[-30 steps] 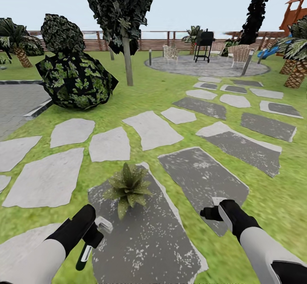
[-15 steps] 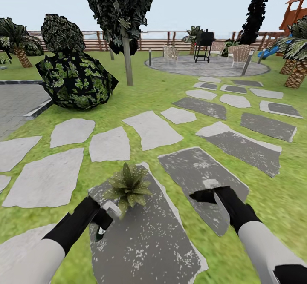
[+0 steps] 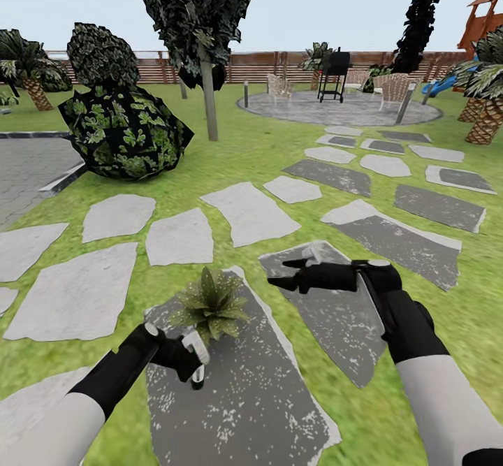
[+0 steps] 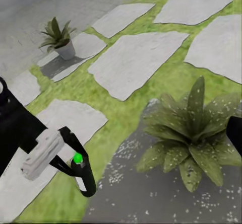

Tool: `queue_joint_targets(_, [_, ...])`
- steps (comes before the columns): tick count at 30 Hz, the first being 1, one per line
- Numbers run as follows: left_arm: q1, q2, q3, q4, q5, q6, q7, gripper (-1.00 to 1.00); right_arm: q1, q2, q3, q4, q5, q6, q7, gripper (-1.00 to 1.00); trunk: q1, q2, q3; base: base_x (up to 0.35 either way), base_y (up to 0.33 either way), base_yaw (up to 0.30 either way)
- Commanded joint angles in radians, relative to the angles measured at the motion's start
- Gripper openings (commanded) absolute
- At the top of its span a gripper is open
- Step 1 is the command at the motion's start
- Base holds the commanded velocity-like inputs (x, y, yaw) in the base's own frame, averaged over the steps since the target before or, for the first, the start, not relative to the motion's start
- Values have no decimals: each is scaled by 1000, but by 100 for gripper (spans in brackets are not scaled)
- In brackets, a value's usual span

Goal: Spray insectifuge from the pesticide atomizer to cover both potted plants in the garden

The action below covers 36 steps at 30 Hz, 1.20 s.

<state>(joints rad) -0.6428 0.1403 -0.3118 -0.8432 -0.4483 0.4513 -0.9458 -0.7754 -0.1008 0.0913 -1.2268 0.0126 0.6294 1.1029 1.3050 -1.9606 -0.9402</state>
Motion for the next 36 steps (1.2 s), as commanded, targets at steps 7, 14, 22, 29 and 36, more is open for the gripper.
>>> queue_joint_targets(7, [-4,-6,-2,-1,-3,-29,-48,-100,0,-4,132,-9,136,6,35,100,0,0,-1,0,0,0])
queue_joint_targets(14, [-4,-8,-3,-2,-3,-100,-107,-100,-1,1,138,-10,143,6,35,100,0,0,-1,0,0,0])
queue_joint_targets(22, [-3,-8,-4,-3,-4,-190,-107,-100,-1,4,139,-10,141,6,36,-100,0,0,-1,0,0,0])
queue_joint_targets(29, [-2,-8,-3,-1,-4,-272,-104,-100,-1,4,262,-9,143,6,36,-100,0,0,-1,0,0,0])
queue_joint_targets(36, [-2,-8,-5,-1,-5,-273,-107,-100,-1,4,346,-8,143,6,35,-100,0,0,-1,0,0,0])
